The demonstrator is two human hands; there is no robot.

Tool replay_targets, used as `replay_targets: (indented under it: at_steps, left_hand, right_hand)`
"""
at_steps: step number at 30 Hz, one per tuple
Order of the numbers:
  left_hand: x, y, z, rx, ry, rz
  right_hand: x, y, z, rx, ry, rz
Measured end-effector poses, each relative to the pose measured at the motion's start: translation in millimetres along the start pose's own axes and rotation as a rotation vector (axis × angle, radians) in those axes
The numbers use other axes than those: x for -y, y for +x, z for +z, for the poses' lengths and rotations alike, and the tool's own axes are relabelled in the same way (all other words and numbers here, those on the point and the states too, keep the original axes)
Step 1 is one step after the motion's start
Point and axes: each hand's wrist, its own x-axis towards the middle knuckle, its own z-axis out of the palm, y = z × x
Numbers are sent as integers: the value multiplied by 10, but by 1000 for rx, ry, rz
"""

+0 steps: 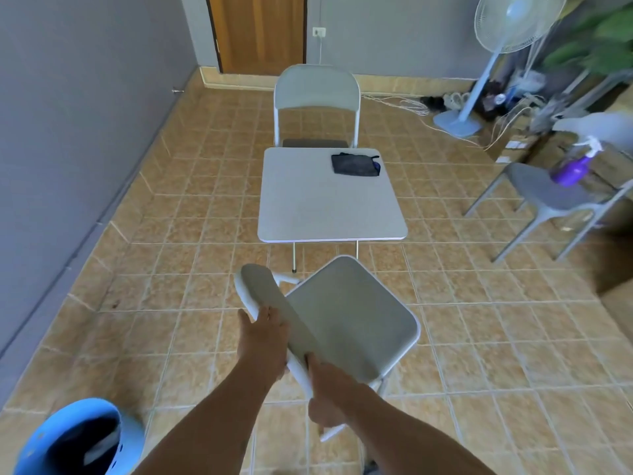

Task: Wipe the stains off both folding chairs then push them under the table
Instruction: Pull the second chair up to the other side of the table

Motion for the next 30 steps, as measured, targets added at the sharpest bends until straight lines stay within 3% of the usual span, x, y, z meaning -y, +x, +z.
replay_targets:
  at_steps: [9, 21, 30]
  left_hand:
    - [-64, 11, -140, 38, -160, -7]
    - [22, 359, -174, 64, -322, -101]
    - [146, 900, -117, 21, -448, -100]
  right_hand:
    - [-368, 23, -336, -65, -40, -31]
    - [-799, 469, -923, -261, -366, 30]
    - [-1097, 903, -1137, -288, -187, 50]
